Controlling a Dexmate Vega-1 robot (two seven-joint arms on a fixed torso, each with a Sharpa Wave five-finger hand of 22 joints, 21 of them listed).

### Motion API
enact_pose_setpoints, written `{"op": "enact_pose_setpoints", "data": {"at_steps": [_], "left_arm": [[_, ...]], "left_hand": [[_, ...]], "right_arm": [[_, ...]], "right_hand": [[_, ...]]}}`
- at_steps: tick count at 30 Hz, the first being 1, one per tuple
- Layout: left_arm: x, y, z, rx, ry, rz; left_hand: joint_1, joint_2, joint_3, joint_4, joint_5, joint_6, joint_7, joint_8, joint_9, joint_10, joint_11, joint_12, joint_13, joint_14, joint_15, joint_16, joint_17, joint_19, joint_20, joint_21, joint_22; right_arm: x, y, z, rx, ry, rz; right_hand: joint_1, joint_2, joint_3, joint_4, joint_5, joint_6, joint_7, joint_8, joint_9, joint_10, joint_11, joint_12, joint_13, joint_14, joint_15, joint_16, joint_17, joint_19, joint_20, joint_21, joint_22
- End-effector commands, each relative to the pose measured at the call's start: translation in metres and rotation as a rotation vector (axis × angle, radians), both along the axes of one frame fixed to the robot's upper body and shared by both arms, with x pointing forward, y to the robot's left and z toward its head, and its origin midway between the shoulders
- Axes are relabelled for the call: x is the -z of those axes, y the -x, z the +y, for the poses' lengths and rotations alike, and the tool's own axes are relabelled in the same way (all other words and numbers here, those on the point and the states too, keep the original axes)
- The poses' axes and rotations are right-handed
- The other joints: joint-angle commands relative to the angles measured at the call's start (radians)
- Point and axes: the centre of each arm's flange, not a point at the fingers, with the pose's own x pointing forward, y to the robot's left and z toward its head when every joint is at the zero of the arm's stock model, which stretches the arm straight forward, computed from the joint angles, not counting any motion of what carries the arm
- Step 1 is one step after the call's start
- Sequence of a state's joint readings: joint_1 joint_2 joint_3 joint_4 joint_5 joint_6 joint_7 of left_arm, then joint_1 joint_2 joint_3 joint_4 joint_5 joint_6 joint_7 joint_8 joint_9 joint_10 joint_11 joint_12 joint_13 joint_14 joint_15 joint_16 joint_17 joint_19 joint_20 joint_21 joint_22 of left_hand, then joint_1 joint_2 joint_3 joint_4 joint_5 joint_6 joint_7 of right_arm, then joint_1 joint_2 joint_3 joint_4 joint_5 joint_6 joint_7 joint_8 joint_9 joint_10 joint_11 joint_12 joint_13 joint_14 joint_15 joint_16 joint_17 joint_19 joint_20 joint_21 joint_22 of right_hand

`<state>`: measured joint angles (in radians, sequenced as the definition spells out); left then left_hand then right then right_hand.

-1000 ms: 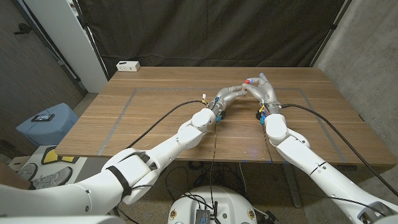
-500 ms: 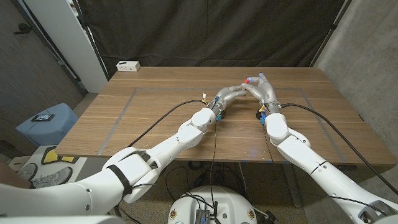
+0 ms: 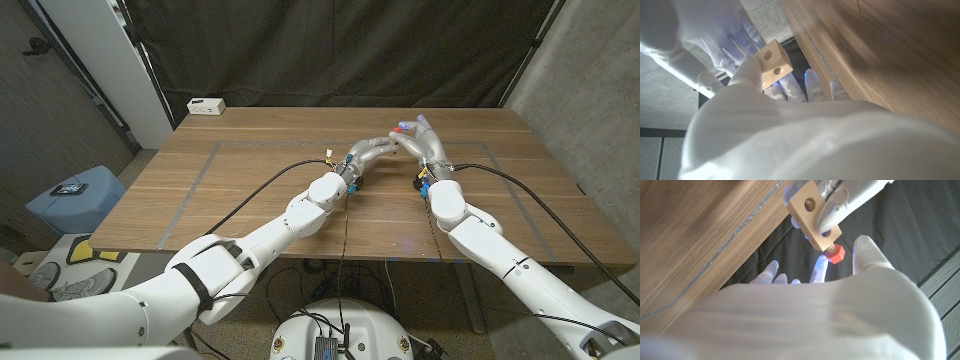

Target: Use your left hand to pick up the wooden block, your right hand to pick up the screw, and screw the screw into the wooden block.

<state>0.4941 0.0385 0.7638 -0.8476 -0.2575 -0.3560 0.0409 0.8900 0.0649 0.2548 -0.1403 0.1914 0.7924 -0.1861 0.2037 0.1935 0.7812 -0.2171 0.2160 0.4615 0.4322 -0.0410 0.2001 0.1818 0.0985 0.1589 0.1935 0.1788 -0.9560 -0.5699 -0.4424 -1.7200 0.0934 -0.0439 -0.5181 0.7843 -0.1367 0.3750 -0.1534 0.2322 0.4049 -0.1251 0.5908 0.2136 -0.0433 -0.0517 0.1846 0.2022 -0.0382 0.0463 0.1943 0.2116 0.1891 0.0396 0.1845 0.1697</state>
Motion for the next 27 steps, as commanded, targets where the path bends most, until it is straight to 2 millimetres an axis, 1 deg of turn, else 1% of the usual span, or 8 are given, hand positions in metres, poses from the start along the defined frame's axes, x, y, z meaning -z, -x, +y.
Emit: {"op": "enact_pose_setpoints", "data": {"at_steps": [1, 11, 16, 20, 24, 27], "left_arm": [[-0.002, 0.001, 0.002, -0.014, -0.017, -0.03], [-0.002, 0.003, 0.004, -0.029, -0.024, -0.055], [-0.001, 0.004, 0.005, -0.034, -0.021, -0.062], [-0.001, 0.004, 0.005, -0.034, -0.019, -0.066], [-0.001, 0.005, 0.005, -0.034, -0.018, -0.066], [0.0, 0.005, 0.005, -0.034, -0.018, -0.067]], "left_hand": [[0.001, -0.003, 0.003, -0.003, -0.002, 0.013, -0.006, 0.006, 0.003, 0.01, 0.0, 0.007, 0.002, 0.006, -0.056, 0.001, -0.001, 0.005, 0.001, 0.009, 0.003], [0.008, -0.002, 0.006, -0.008, -0.001, 0.016, -0.006, 0.007, 0.003, 0.01, -0.001, 0.006, 0.002, 0.003, -0.058, 0.0, 0.0, 0.005, 0.0, 0.009, 0.003], [0.016, -0.001, 0.009, -0.011, 0.0, 0.019, -0.009, 0.007, 0.002, 0.01, -0.001, 0.005, 0.001, 0.001, -0.06, 0.0, 0.0, 0.004, -0.002, 0.008, 0.003], [0.026, 0.001, 0.013, -0.016, 0.001, 0.02, -0.01, 0.007, 0.002, 0.01, -0.001, 0.005, 0.002, -0.003, -0.063, -0.001, 0.0, 0.004, -0.003, 0.008, 0.003], [0.028, 0.002, 0.014, -0.017, 0.002, 0.022, -0.009, 0.008, 0.002, 0.011, -0.001, 0.005, 0.002, -0.004, -0.063, -0.001, 0.0, 0.004, -0.003, 0.008, 0.003], [0.027, 0.002, 0.013, -0.016, 0.001, 0.021, -0.009, 0.008, 0.002, 0.012, -0.001, 0.005, 0.002, -0.002, -0.063, 0.0, 0.001, 0.004, -0.003, 0.008, 0.003]], "right_arm": [[-0.004, 0.003, -0.003, 0.013, 0.012, -0.009], [-0.009, 0.008, -0.006, 0.022, 0.023, -0.017], [-0.01, 0.01, -0.008, 0.027, 0.027, -0.018], [-0.012, 0.012, -0.009, 0.028, 0.033, -0.018], [-0.014, 0.014, -0.011, 0.032, 0.046, -0.015], [-0.016, 0.016, -0.012, 0.038, 0.049, -0.012]], "right_hand": [[-0.014, 0.005, 0.002, 0.009, -0.006, -0.002, 0.002, -0.006, 0.0, -0.004, 0.003, 0.007, 0.003, -0.006, -0.001, 0.004, 0.005, -0.006, -0.002, 0.002, 0.003], [-0.027, 0.016, 0.004, 0.016, -0.006, -0.001, 0.008, -0.01, -0.001, 0.002, 0.009, 0.011, 0.003, -0.007, 0.003, 0.006, 0.006, -0.007, 0.0, 0.003, 0.003], [-0.034, 0.021, 0.005, 0.02, -0.006, 0.0, 0.015, -0.012, -0.001, 0.003, 0.011, 0.012, 0.003, -0.007, 0.004, 0.007, 0.006, -0.007, 0.0, 0.004, 0.003], [-0.043, 0.032, 0.005, 0.026, -0.006, 0.0, 0.019, -0.013, -0.001, 0.005, 0.016, 0.013, 0.003, -0.008, 0.009, 0.008, 0.006, -0.007, 0.001, 0.005, 0.003], [-0.052, 0.039, 0.005, 0.031, -0.005, -0.001, 0.022, -0.015, -0.001, 0.007, 0.019, 0.015, 0.003, -0.008, 0.011, 0.009, 0.006, -0.007, 0.001, 0.005, 0.003], [-0.055, 0.038, 0.004, 0.031, -0.005, 0.0, 0.023, -0.016, -0.001, 0.008, 0.021, 0.015, 0.003, -0.012, 0.011, 0.007, 0.006, -0.008, 0.001, 0.005, 0.003]]}}
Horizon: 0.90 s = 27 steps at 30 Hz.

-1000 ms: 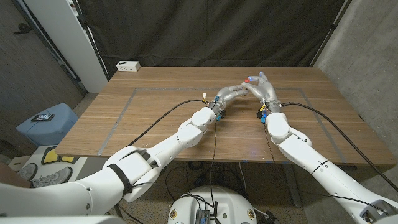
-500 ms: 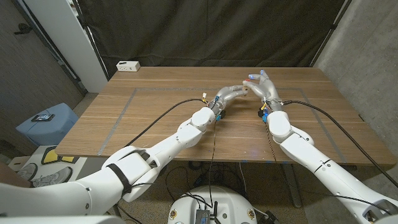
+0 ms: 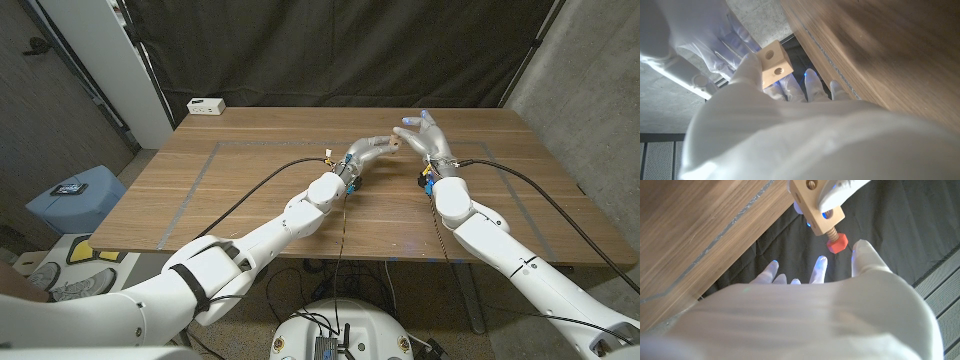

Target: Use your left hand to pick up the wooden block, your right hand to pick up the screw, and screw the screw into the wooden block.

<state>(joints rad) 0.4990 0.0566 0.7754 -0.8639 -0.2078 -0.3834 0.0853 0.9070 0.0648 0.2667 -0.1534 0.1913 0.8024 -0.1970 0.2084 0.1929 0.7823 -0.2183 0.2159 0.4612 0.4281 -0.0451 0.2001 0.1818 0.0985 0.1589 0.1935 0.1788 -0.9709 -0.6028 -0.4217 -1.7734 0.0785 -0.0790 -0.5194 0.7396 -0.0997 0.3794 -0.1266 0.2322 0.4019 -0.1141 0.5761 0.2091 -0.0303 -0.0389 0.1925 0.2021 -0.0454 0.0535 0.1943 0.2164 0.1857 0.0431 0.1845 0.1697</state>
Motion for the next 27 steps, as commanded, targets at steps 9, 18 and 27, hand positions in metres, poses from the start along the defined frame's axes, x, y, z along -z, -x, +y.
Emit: {"op": "enact_pose_setpoints", "data": {"at_steps": [9, 18, 27], "left_arm": [[0.003, 0.001, 0.001, -0.004, 0.002, -0.008], [0.003, 0.0, 0.001, -0.001, 0.005, -0.012], [0.003, 0.0, 0.0, 0.003, 0.001, -0.016]], "left_hand": [[0.009, 0.001, 0.0, -0.001, 0.001, 0.011, 0.0, 0.002, 0.003, 0.011, 0.0, 0.004, 0.002, 0.0, -0.059, 0.0, 0.001, 0.003, -0.003, 0.008, 0.003], [0.021, 0.003, 0.005, -0.006, 0.003, 0.011, -0.001, 0.002, 0.003, 0.011, 0.0, 0.003, 0.003, -0.005, -0.062, -0.001, 0.001, 0.003, -0.003, 0.008, 0.003], [0.028, 0.004, 0.007, -0.008, 0.003, 0.01, -0.001, 0.002, 0.003, 0.009, 0.0, 0.002, 0.003, -0.006, -0.064, -0.001, 0.001, 0.002, -0.005, 0.008, 0.003]], "right_arm": [[-0.019, 0.013, -0.011, 0.026, 0.1, 0.027], [-0.035, 0.019, -0.015, 0.026, 0.201, 0.066], [-0.048, 0.024, -0.017, 0.04, 0.296, 0.091]], "right_hand": [[-0.017, 0.002, -0.002, 0.004, -0.004, 0.018, 0.024, 0.0, 0.002, -0.004, 0.012, 0.008, 0.003, -0.009, 0.01, 0.007, 0.0, -0.009, 0.001, 0.004, 0.003], [-0.039, 0.025, -0.002, 0.016, 0.003, 0.016, 0.039, -0.006, 0.002, -0.007, 0.032, 0.008, 0.003, -0.018, 0.024, 0.007, 0.0, -0.029, 0.013, 0.0, 0.003], [-0.05, 0.037, -0.003, 0.021, 0.008, 0.013, 0.046, -0.011, 0.002, -0.009, 0.035, 0.007, 0.003, -0.021, 0.029, 0.008, 0.0, -0.037, 0.019, -0.001, 0.003]]}}
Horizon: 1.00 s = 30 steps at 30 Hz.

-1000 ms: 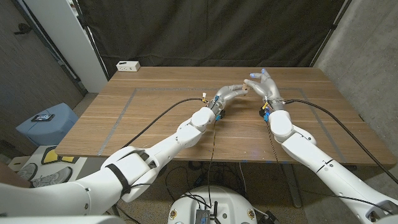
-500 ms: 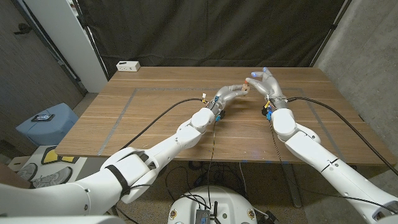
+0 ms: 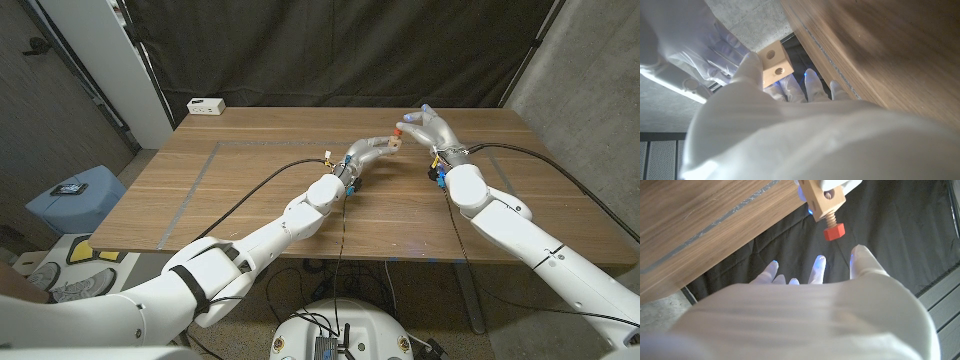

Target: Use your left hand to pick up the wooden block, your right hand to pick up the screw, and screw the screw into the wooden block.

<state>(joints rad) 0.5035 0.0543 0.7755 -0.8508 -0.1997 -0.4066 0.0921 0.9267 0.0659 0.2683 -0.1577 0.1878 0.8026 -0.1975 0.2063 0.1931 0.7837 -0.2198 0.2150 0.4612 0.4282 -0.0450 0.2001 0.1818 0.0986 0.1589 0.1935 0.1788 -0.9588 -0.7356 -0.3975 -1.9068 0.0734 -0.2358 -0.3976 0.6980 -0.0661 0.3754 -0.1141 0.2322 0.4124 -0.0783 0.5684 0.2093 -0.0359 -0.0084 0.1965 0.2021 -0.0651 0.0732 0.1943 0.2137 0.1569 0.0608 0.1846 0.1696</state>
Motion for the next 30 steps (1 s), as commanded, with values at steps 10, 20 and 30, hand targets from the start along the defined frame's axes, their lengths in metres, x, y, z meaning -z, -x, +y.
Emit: {"op": "enact_pose_setpoints", "data": {"at_steps": [10, 20, 30], "left_arm": [[-0.002, -0.001, -0.001, 0.007, 0.001, -0.008], [-0.002, -0.003, 0.0, 0.008, 0.004, -0.004], [-0.002, -0.006, -0.001, 0.011, 0.001, 0.0]], "left_hand": [[0.013, 0.003, 0.006, -0.004, 0.007, 0.012, -0.003, 0.005, 0.003, 0.009, 0.001, 0.003, 0.003, -0.006, -0.064, 0.0, 0.001, 0.003, -0.006, 0.008, 0.003], [0.016, 0.004, 0.007, -0.003, 0.007, 0.012, -0.005, 0.004, 0.003, 0.008, 0.001, 0.002, 0.003, -0.008, -0.063, 0.0, 0.002, 0.003, -0.005, 0.008, 0.003], [0.013, 0.003, 0.005, 0.001, 0.006, 0.013, -0.006, 0.005, 0.003, 0.009, 0.001, 0.001, 0.003, -0.007, -0.065, 0.001, 0.003, 0.003, -0.005, 0.008, 0.003]], "right_arm": [[-0.037, 0.016, -0.008, 0.022, 0.224, 0.064], [-0.049, 0.018, -0.009, 0.021, 0.307, 0.105], [-0.061, 0.02, -0.009, 0.012, 0.395, 0.145]], "right_hand": [[-0.018, 0.018, 0.001, 0.013, 0.019, -0.003, 0.008, -0.01, 0.002, -0.009, 0.005, 0.002, 0.003, -0.004, 0.012, 0.009, 0.002, -0.025, 0.006, -0.004, 0.002], [-0.025, 0.023, 0.0, 0.012, 0.028, 0.014, 0.015, -0.008, 0.001, -0.008, 0.006, 0.003, 0.002, -0.003, 0.018, 0.011, 0.001, -0.033, 0.011, -0.003, 0.002], [-0.021, 0.025, 0.001, 0.002, 0.036, 0.002, 0.023, -0.019, -0.001, -0.025, 0.009, -0.002, 0.002, -0.008, 0.026, 0.009, -0.002, -0.051, 0.02, -0.005, 0.002]]}}
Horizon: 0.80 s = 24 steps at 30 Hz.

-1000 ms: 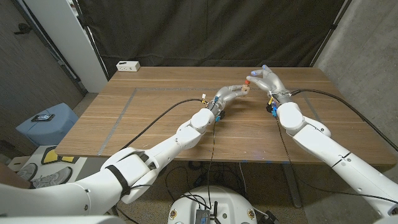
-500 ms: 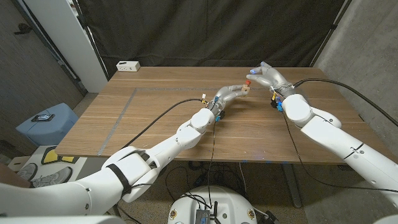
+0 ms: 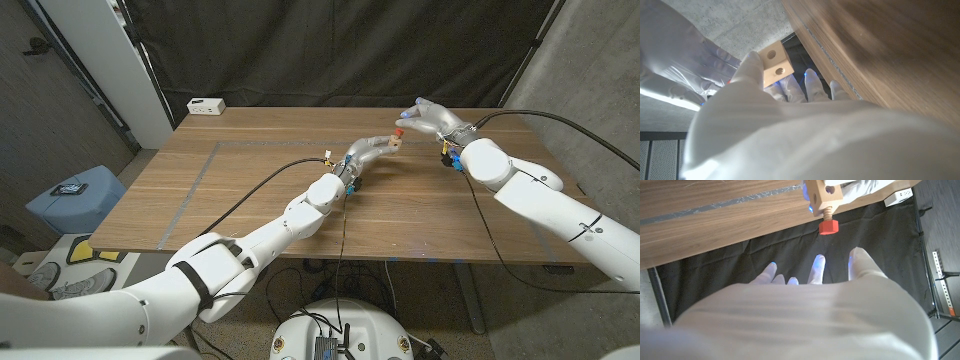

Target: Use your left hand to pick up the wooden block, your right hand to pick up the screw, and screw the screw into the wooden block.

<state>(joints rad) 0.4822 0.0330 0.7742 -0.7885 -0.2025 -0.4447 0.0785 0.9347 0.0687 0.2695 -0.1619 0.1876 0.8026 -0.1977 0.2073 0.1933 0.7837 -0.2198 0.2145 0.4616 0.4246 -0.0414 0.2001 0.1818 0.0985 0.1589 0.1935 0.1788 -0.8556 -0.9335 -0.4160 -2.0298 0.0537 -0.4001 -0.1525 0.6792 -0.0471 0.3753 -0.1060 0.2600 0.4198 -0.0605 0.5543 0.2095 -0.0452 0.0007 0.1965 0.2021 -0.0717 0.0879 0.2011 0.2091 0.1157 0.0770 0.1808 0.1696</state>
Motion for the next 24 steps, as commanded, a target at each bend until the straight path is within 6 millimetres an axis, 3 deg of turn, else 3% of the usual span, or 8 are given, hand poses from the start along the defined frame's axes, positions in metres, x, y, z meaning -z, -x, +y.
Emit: {"op": "enact_pose_setpoints", "data": {"at_steps": [1, 24], "left_arm": [[-0.001, -0.003, 0.0, 0.004, 0.001, 0.005], [-0.001, -0.007, -0.004, 0.018, -0.01, 0.006]], "left_hand": [[0.004, 0.001, 0.004, 0.005, 0.006, 0.014, -0.006, 0.004, 0.003, 0.009, 0.0, 0.002, 0.002, -0.004, -0.069, 0.001, 0.003, 0.003, -0.005, 0.008, 0.003], [0.008, 0.0, 0.003, 0.006, 0.006, 0.007, -0.01, 0.001, 0.003, 0.008, 0.0, 0.0, 0.002, -0.007, -0.069, 0.001, 0.003, 0.001, -0.006, 0.007, 0.003]], "right_arm": [[-0.014, 0.003, -0.001, 0.0, 0.103, 0.05], [-0.045, 0.006, 0.001, -0.003, 0.293, 0.114]], "right_hand": [[-0.002, 0.006, 0.002, -0.007, 0.009, -0.005, 0.006, -0.006, -0.001, -0.017, 0.007, -0.002, 0.002, -0.002, 0.012, 0.002, 0.002, -0.011, 0.005, -0.001, 0.002], [0.004, 0.021, 0.007, -0.025, 0.03, -0.07, -0.01, -0.049, -0.002, -0.098, 0.006, -0.015, 0.002, -0.057, 0.033, -0.011, -0.001, -0.049, 0.011, 0.0, 0.002]]}}
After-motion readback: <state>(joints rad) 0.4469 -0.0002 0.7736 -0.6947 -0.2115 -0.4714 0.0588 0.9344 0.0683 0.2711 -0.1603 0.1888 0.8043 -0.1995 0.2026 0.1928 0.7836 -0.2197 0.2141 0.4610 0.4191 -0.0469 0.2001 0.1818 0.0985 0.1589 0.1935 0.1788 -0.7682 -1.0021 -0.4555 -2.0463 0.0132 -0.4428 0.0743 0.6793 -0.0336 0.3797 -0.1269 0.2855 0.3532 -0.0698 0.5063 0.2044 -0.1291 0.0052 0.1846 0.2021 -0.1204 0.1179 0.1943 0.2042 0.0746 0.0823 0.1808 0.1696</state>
